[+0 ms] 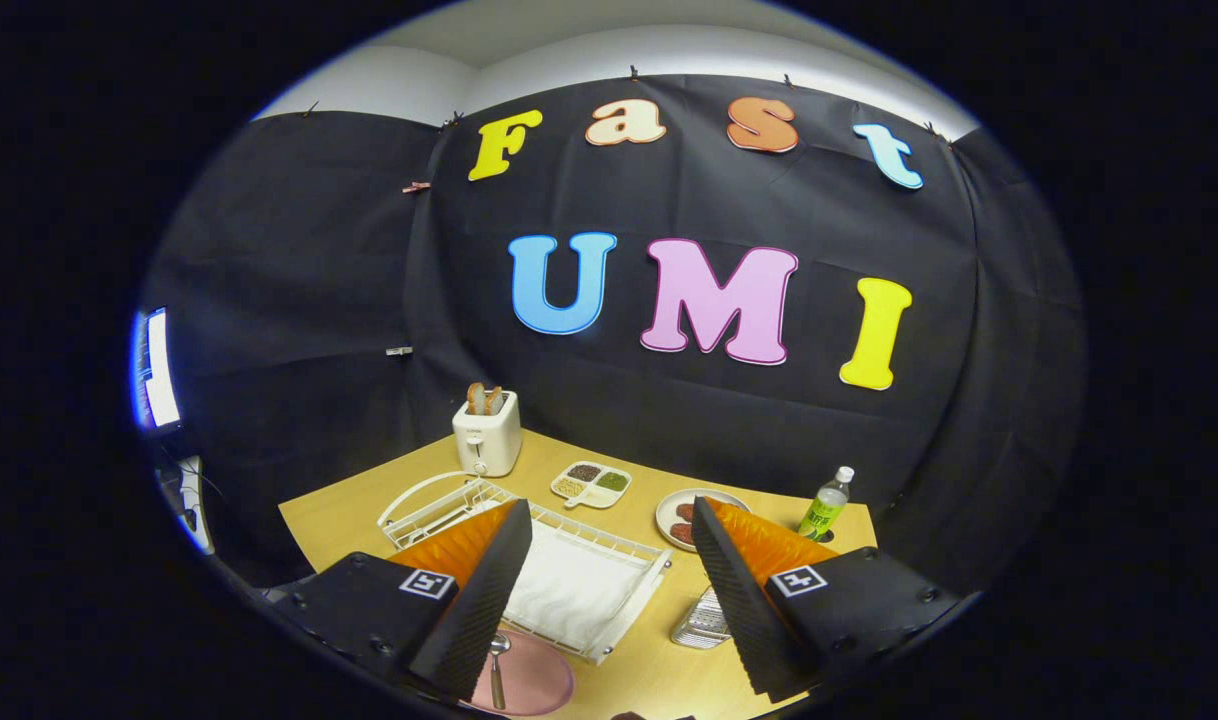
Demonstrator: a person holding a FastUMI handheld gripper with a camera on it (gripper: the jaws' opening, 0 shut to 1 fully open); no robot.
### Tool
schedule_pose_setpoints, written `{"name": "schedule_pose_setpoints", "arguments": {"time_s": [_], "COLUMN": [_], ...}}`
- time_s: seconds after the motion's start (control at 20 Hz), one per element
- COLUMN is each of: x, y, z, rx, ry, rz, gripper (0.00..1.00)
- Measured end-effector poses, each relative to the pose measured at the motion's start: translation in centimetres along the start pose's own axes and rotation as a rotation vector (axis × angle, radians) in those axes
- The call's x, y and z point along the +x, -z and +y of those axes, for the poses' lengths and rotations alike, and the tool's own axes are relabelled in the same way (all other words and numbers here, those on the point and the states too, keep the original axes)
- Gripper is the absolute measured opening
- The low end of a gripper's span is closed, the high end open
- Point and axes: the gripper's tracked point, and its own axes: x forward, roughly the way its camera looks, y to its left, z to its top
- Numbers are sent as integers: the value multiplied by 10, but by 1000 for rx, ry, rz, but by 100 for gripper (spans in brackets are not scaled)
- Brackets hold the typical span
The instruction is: Take the plate from the dish rack, then take the spoon from the basket and place it into the plate.
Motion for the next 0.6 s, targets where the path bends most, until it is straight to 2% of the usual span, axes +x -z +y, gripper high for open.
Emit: {"name": "schedule_pose_setpoints", "arguments": {"time_s": [0.25, 0.6], "x": [-2, -8], "y": [2, -1], "z": [-20, -22], "rx": [-8, -13], "ry": [15, 0], "rz": [4, -12], "gripper": [98, 98]}}
